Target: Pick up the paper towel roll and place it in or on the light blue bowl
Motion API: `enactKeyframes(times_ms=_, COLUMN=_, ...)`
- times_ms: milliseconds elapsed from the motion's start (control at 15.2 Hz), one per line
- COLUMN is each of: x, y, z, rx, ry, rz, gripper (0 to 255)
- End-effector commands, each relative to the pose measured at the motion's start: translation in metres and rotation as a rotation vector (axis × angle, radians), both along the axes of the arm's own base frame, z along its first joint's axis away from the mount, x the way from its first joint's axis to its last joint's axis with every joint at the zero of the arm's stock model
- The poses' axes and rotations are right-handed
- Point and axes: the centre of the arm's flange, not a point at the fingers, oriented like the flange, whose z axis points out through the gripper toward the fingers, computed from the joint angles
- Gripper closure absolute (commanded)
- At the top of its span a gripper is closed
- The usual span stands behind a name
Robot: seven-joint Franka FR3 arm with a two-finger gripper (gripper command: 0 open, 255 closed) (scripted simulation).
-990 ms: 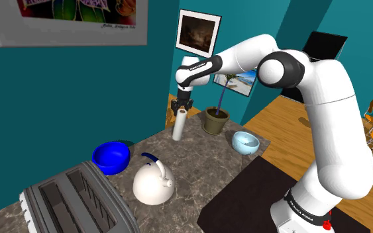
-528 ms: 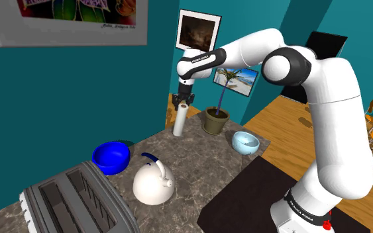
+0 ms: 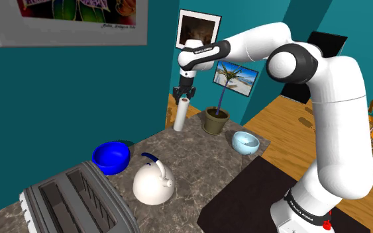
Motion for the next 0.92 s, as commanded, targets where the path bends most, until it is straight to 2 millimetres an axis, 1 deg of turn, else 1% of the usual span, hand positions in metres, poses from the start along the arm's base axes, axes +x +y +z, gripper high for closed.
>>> enactKeyframes(times_ms=0, x=0.0, y=0.0, z=0.011, rx=0.0, ry=0.0, rz=0.0, gripper=255)
enactKeyframes(times_ms=660, x=0.0, y=0.0, z=0.064, rx=0.0, ry=0.0, rz=0.0, gripper=255)
enactKeyframes(times_ms=726, x=0.0, y=0.0, z=0.067, rx=0.0, ry=0.0, rz=0.0, gripper=255)
enactKeyframes(times_ms=858, x=-0.018, y=-0.02, z=0.071, rx=0.0, ry=0.0, rz=0.0, gripper=255)
